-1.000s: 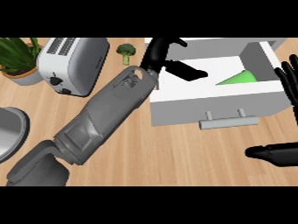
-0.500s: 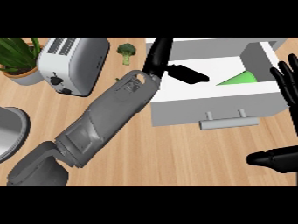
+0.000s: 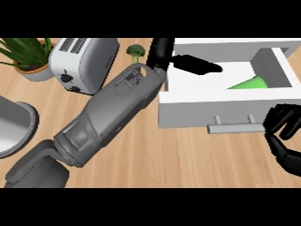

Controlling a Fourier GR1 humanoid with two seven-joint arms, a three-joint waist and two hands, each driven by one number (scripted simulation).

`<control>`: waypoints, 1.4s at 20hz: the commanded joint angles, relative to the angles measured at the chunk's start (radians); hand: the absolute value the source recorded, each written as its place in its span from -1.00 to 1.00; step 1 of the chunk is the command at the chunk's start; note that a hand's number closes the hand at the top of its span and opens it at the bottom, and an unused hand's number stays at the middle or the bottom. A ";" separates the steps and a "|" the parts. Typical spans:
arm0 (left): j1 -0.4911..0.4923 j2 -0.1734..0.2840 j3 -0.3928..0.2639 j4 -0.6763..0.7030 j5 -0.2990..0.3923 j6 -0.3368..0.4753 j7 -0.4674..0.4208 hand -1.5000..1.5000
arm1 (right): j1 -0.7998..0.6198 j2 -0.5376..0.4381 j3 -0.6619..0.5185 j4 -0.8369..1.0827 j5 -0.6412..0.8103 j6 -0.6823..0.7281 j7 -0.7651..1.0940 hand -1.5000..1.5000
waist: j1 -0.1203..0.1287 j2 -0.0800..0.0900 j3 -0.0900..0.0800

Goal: Pick up the cup, place it into the drawer and close the drawer

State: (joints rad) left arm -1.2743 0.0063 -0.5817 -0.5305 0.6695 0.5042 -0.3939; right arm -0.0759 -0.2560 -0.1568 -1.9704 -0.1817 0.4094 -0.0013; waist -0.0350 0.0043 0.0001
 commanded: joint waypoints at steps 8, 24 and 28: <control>0.103 0.168 0.091 -0.213 0.002 -0.035 0.118 -1.00 | 0.106 -0.058 0.063 -0.095 0.252 0.023 -0.003 1.00 | 0.044 -0.010 0.000; 0.531 0.415 0.166 -0.652 0.023 -0.119 0.154 -1.00 | -0.116 -0.063 0.325 0.265 0.836 -0.169 -0.059 1.00 | 0.076 -0.003 -0.001; 0.586 0.480 0.194 -0.729 0.019 -0.142 0.175 -1.00 | -0.181 -0.020 0.410 0.440 1.008 -0.287 -0.101 1.00 | 0.076 -0.003 0.000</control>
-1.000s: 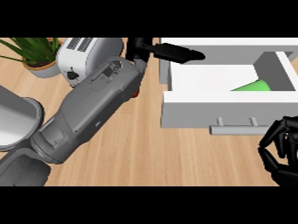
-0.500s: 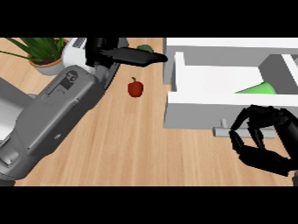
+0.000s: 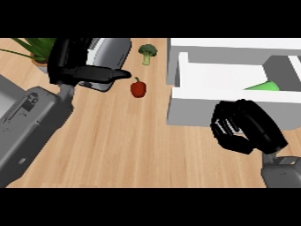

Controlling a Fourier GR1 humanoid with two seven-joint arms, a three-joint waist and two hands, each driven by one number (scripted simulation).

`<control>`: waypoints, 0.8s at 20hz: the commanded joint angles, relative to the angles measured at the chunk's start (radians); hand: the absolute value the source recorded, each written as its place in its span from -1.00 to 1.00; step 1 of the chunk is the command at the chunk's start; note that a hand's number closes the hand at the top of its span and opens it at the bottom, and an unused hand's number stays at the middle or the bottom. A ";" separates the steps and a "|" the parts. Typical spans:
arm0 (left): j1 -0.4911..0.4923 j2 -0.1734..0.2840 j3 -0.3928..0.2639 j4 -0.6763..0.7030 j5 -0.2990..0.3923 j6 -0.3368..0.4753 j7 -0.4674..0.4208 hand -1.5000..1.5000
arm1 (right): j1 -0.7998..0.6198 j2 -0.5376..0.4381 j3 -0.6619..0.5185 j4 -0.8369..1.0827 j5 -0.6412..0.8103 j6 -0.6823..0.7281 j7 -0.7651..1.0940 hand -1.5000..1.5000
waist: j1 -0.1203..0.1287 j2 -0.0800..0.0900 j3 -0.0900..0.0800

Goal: Pick up the cup, place it into the drawer and close the drawer

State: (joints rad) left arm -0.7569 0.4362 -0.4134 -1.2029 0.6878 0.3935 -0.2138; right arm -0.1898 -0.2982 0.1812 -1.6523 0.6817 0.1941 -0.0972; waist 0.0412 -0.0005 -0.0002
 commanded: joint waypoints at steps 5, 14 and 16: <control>0.177 0.077 0.065 -0.108 0.008 -0.089 -0.036 -1.00 | -0.223 0.033 0.040 0.453 0.214 -0.163 -0.113 1.00 | -0.004 0.007 0.001; 0.293 0.143 0.149 -0.213 0.021 -0.146 -0.017 -1.00 | -0.522 0.103 -0.089 1.026 0.217 -0.340 -0.289 1.00 | 0.009 0.013 0.002; 0.345 0.141 0.156 -0.168 0.019 -0.225 -0.088 -1.00 | -0.564 0.060 -0.129 1.101 0.189 -0.297 -0.326 1.00 | 0.011 0.017 0.002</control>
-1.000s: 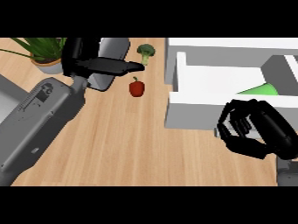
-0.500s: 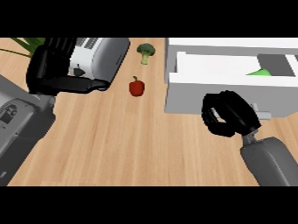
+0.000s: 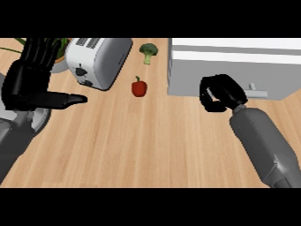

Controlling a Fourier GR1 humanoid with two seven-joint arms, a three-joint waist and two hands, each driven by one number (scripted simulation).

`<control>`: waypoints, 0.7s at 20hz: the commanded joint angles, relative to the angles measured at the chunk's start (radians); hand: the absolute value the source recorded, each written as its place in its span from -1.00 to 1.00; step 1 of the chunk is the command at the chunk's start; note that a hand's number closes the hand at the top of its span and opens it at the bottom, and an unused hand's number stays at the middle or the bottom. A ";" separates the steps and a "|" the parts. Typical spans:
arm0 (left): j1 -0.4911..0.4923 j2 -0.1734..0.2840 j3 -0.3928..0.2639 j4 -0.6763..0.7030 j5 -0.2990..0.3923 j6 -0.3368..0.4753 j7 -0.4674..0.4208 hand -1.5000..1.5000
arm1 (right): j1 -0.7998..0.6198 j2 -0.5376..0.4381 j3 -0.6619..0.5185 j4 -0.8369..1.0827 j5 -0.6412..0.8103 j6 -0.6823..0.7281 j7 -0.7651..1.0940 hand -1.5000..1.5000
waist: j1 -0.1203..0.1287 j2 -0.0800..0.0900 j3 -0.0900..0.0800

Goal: Pick up the cup, place it into the drawer and close the drawer

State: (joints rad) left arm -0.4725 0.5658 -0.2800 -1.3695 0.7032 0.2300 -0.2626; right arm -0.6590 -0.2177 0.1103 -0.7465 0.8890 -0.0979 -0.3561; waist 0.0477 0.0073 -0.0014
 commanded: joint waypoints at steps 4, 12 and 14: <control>0.002 0.002 0.030 0.028 0.007 -0.078 -0.004 -1.00 | -0.230 -0.015 -0.101 0.351 -0.020 0.001 -0.051 1.00 | 0.019 0.019 0.004; 0.043 -0.001 0.028 0.016 0.009 -0.129 -0.021 -1.00 | -0.309 -0.065 -0.154 0.460 -0.043 0.018 -0.073 1.00 | 0.049 0.035 0.004; 0.043 -0.011 0.022 0.006 0.013 -0.131 -0.014 -1.00 | -0.298 -0.077 -0.167 0.470 -0.054 0.008 -0.096 1.00 | 0.053 0.037 0.005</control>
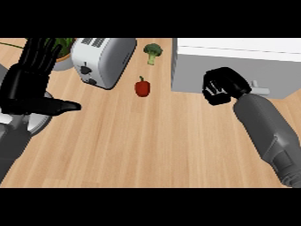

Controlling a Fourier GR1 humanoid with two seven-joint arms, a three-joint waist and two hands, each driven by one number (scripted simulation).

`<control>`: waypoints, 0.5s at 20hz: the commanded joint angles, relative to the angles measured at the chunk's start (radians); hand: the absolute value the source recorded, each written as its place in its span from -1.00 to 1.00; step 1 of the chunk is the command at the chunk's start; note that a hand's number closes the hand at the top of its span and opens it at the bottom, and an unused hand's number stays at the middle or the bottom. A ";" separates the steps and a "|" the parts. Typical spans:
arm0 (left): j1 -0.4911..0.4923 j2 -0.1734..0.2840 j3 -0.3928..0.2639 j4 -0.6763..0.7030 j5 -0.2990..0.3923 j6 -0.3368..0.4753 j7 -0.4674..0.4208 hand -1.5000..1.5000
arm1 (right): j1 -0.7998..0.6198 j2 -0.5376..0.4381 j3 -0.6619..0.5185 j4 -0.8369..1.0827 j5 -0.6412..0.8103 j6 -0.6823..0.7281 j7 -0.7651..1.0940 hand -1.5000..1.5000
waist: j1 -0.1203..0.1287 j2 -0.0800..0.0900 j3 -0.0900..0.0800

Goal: Pick up the cup, place it into the drawer and close the drawer

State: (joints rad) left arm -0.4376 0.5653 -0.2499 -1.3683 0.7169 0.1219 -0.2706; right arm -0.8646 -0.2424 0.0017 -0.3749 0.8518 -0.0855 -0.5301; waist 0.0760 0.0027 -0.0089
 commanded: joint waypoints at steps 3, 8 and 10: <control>0.012 -0.031 -0.025 -0.006 -0.016 -0.011 -0.013 -1.00 | -0.122 -0.077 -0.075 0.105 -0.034 0.042 0.070 1.00 | 0.034 0.042 0.013; 0.025 -0.027 -0.009 0.013 -0.002 -0.045 -0.027 -1.00 | -0.105 -0.101 -0.123 0.091 -0.078 0.020 0.023 1.00 | 0.041 0.049 0.013; 0.033 -0.021 -0.006 0.002 0.007 -0.056 -0.021 -1.00 | -0.093 -0.124 -0.124 0.095 -0.078 0.027 0.000 1.00 | 0.047 0.047 0.013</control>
State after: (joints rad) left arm -0.4166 0.5425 -0.2596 -1.3590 0.7149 0.0813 -0.2927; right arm -0.8668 -0.2677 -0.0451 -0.3470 0.8013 -0.0197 -0.6459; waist 0.0930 0.0065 -0.0093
